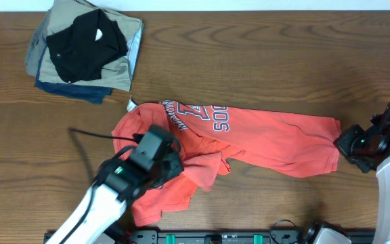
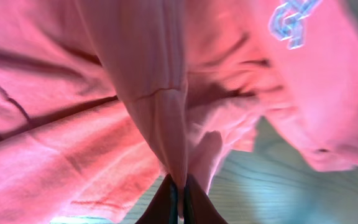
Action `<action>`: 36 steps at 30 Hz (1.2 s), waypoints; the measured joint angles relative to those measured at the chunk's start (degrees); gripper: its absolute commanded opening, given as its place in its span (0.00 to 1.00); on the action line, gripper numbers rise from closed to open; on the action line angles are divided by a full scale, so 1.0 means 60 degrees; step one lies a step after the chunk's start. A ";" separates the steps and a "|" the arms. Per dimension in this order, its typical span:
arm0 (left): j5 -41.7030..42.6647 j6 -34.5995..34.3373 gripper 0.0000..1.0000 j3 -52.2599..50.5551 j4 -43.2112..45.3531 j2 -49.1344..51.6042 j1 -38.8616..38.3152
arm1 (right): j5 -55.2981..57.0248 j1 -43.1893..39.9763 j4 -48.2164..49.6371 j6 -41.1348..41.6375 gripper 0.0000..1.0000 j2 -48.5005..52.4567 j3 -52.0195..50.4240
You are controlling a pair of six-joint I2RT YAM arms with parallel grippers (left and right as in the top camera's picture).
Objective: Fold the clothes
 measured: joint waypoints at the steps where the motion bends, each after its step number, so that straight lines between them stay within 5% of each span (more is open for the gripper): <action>1: -0.0087 0.0011 0.06 0.0007 -0.0091 -0.0401 0.0000 | 0.0004 0.0000 -0.0015 0.0000 0.01 0.0000 0.0000; 15: -0.1002 0.0328 0.06 0.0641 -0.1144 -0.3963 0.0000 | 0.0004 0.0000 -0.0364 0.0025 0.01 -0.0506 0.0026; 25: -0.2958 0.0612 0.06 0.4262 -0.4120 -0.4295 0.0000 | 0.0025 -0.0244 -0.1603 0.0044 0.01 -0.1177 0.1545; 36: -0.4080 0.0769 0.06 0.6404 -0.4513 -0.4295 0.0000 | 0.0066 -0.0244 -0.3038 0.0025 0.01 -0.1217 0.4018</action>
